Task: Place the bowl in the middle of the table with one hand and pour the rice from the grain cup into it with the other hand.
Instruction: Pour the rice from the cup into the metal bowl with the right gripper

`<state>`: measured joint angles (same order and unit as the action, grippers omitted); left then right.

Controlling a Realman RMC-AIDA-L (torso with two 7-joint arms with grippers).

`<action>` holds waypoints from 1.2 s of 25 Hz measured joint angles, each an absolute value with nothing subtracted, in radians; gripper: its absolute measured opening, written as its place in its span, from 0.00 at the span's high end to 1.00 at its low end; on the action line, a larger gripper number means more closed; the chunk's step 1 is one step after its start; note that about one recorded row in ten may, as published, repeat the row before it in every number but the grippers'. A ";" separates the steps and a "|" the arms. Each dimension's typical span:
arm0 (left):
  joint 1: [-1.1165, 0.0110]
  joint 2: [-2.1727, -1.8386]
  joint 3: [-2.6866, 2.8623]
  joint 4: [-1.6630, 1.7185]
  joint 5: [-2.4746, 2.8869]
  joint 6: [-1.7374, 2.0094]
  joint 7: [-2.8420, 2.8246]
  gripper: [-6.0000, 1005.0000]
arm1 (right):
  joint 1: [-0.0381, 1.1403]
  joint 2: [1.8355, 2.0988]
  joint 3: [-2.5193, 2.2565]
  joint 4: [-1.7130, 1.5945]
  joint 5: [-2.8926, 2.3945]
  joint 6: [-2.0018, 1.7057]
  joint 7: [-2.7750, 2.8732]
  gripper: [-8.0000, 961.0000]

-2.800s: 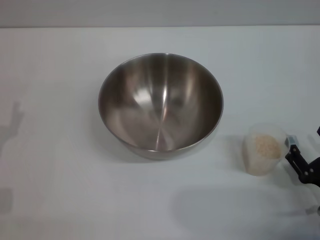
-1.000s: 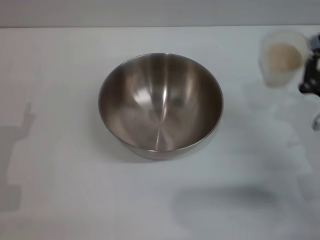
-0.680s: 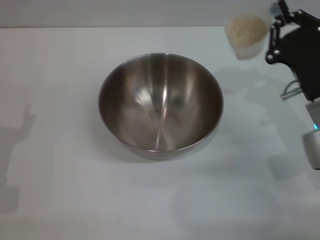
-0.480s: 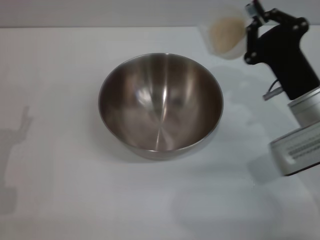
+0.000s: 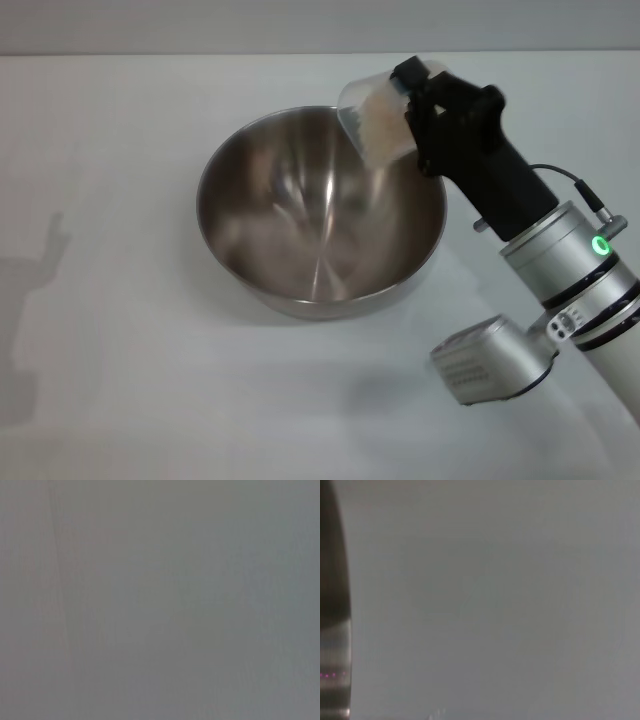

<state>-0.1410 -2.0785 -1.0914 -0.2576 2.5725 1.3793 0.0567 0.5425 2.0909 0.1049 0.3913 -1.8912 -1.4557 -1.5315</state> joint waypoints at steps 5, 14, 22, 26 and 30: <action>-0.144 -2.079 -1.087 -0.259 2.572 1.377 0.057 0.14 | 0.543 2.091 0.103 0.398 -1.942 -1.451 -1.668 0.97; -0.138 -2.079 -1.079 -0.264 2.572 1.377 0.057 0.14 | 0.553 2.092 0.124 0.436 -1.967 -1.361 -2.092 0.97; -0.137 -2.079 -1.074 -0.268 2.571 1.380 0.057 0.14 | 0.563 2.092 0.131 0.452 -1.971 -1.352 -2.283 0.97; -0.135 -2.078 -1.067 -0.269 2.571 1.382 0.057 0.14 | 0.565 2.092 0.130 0.455 -1.971 -1.342 -2.366 0.97; -0.133 -2.079 -1.063 -0.271 2.571 1.385 0.056 0.14 | 0.568 2.092 0.123 0.461 -1.971 -1.313 -2.485 0.97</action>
